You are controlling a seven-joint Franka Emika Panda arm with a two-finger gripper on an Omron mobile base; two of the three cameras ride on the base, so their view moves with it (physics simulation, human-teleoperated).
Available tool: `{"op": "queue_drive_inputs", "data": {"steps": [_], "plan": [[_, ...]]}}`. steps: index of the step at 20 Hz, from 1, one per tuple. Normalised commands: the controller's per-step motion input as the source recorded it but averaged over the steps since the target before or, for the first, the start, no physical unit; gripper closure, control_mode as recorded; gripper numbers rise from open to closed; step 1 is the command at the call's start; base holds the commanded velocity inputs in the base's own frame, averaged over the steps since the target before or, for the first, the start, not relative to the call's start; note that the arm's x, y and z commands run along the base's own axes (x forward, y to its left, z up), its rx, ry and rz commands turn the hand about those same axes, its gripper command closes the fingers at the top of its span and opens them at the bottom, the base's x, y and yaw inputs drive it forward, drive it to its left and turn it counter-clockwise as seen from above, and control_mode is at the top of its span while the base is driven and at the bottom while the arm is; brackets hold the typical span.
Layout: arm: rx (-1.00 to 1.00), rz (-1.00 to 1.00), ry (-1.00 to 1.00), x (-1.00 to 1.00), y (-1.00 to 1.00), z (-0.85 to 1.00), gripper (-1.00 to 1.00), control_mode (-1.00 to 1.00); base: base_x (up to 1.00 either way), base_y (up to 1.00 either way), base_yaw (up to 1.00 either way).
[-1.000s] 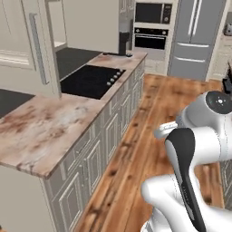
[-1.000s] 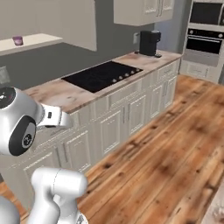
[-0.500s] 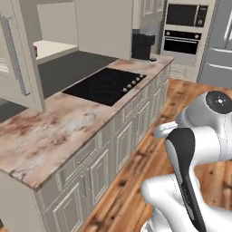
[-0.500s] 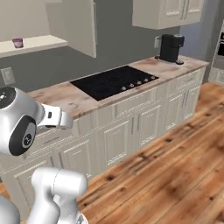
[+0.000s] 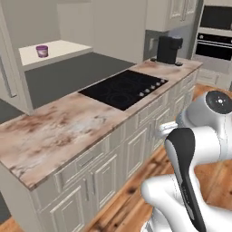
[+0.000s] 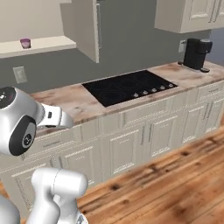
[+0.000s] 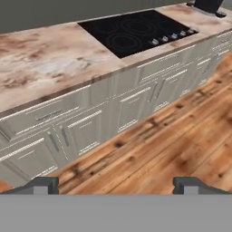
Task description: Pick the avocado and bread from the counter and place them on the plate. Then pick the jam from the cabinet and place it next to the plate. Lastly close the cabinet door.
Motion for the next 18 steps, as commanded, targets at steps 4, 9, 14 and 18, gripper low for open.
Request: {"op": "queue_drive_inputs", "data": {"steps": [4, 9, 14, 18], "plan": [[0.0, 0.0, 0.0, 0.0, 0.0, 0.0, -1.0, 1.0, 0.28, -0.45, 0.33], [0.0, 0.0, 0.0, 0.0, 0.0, 0.0, -1.0, 1.0, 0.3, -0.43, 0.33], [0.0, 0.0, 0.0, 0.0, 0.0, 0.0, -1.0, 1.0, 0.34, -0.34, 0.32], [0.0, 0.0, 0.0, 0.0, 0.0, 0.0, -1.0, 1.0, 0.42, -0.32, 0.32]]}}
